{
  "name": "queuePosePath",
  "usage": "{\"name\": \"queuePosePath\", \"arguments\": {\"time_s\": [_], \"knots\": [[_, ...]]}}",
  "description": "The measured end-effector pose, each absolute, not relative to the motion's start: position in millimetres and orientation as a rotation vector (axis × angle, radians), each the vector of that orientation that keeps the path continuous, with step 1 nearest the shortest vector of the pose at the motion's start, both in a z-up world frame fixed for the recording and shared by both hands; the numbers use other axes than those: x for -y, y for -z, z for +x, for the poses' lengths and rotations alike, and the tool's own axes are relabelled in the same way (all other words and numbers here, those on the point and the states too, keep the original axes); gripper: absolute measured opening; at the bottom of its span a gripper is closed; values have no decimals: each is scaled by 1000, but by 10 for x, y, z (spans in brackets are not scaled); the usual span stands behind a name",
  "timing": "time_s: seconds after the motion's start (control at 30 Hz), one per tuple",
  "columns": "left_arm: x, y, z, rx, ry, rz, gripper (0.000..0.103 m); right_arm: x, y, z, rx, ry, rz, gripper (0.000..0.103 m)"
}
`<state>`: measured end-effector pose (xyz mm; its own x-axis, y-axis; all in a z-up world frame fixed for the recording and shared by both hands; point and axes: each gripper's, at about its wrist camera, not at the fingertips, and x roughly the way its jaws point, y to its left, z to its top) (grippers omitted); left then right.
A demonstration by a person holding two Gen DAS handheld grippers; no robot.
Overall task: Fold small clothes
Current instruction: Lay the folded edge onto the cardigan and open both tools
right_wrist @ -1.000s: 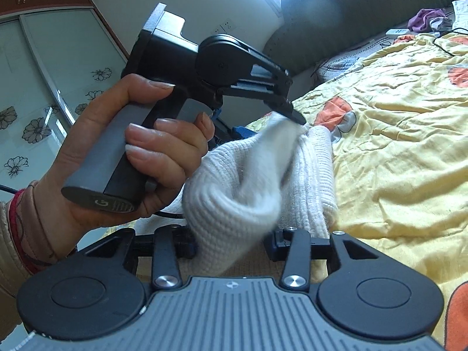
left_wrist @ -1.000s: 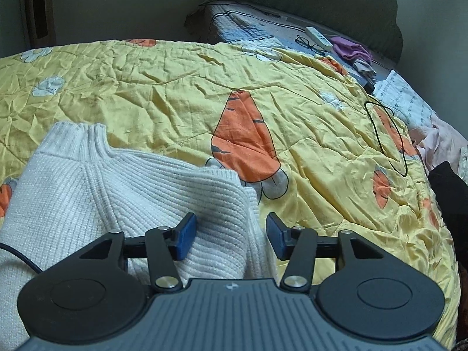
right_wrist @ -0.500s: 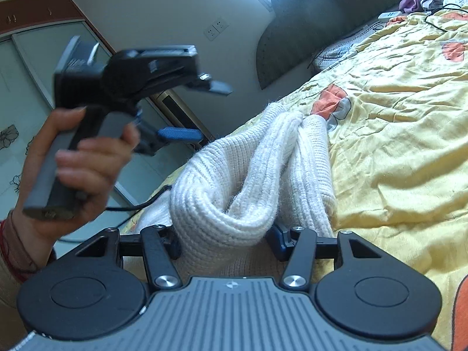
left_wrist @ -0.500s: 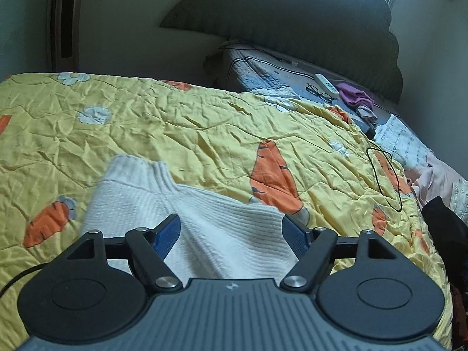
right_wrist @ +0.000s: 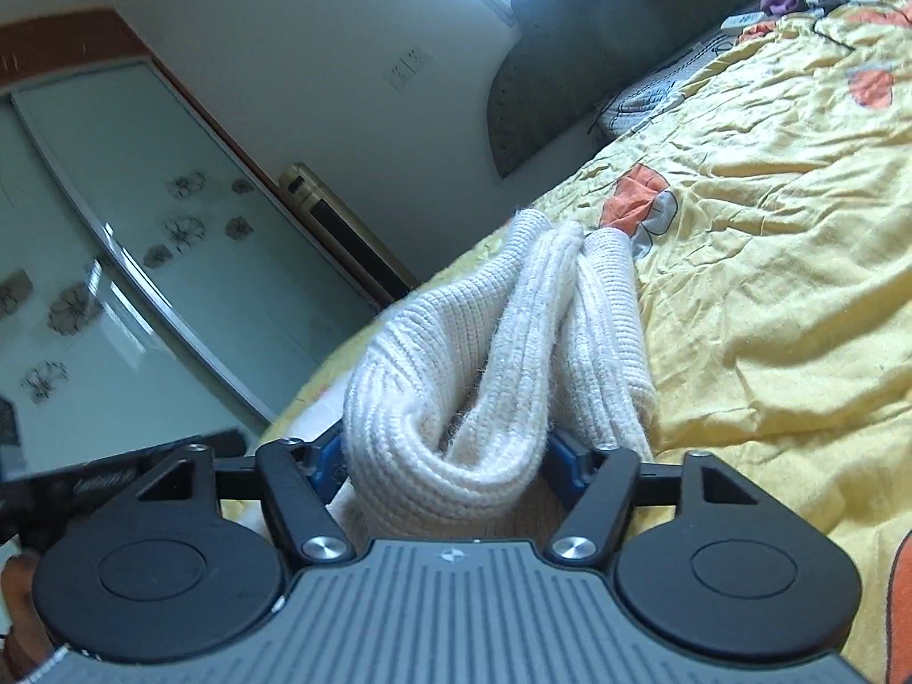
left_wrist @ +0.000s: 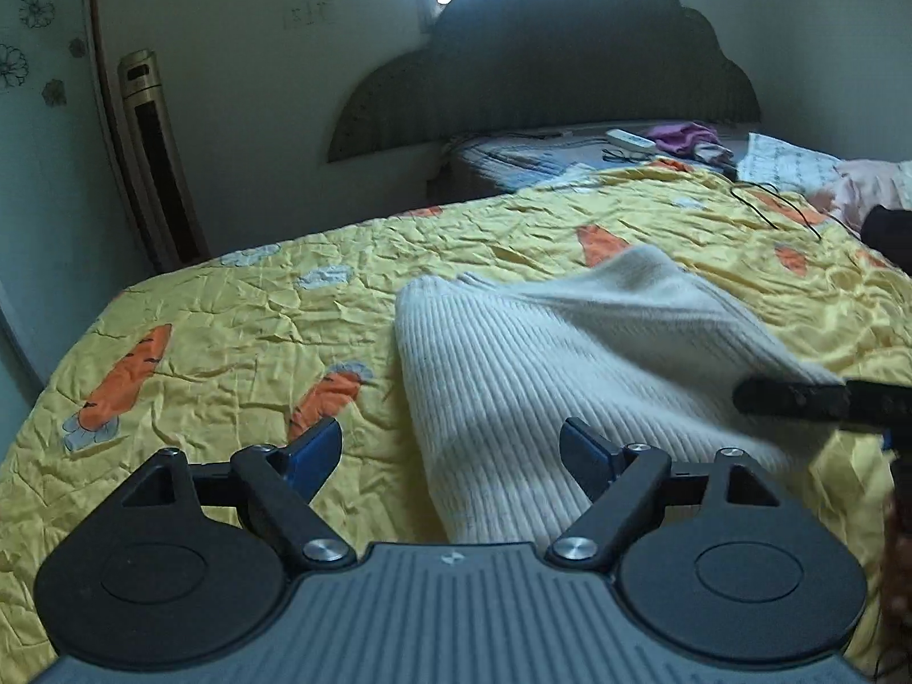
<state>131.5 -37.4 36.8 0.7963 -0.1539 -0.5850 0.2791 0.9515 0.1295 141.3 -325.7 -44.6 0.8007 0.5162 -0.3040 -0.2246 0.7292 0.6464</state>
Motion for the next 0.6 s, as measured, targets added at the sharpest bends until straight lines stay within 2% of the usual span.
{"name": "queuePosePath", "arguments": {"time_s": [0.2, 0.6], "knots": [[445, -51, 1060, -598, 282, 348, 84, 3157, 358, 1418, -509, -383, 545, 39], [836, 345, 1059, -452, 119, 636, 86, 3098, 207, 1486, -490, -366, 446, 34]]}}
